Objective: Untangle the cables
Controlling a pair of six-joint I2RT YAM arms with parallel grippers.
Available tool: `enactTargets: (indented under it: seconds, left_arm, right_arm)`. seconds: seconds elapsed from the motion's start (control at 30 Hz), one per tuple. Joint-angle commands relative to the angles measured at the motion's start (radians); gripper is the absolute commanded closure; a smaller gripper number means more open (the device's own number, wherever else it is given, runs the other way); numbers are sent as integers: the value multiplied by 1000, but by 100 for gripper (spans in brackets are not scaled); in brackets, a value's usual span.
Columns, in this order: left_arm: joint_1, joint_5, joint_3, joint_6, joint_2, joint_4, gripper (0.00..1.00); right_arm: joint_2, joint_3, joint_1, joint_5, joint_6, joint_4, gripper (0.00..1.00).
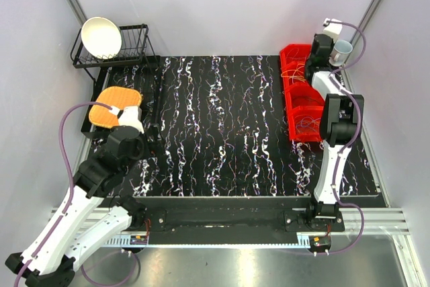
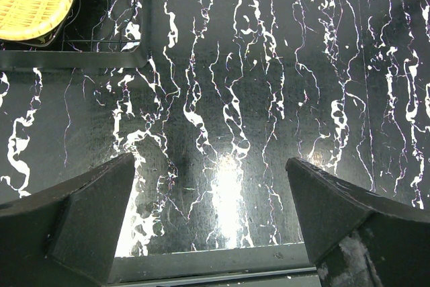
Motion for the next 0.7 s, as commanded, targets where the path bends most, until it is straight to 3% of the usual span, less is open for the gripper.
enactTargets:
  seconds: [0.0,0.17,0.3,0.67]
  left_arm:
    - [5,14,-6,14,-19,54,1]
    - [5,19,-6,15,-24,56,1]
    - [5,19,-6,15,-36,59,1]
    - [4,21,-7,15,-59,59,1]
  right_arm:
    - [-38,-164,22,-10,-130,213,100]
    - [-47,-311,74,-14,-278,388,100]
    - [-81,-385,86,-11,-279,435,100]
    - [-141,-398,99,7,-147,241,100]
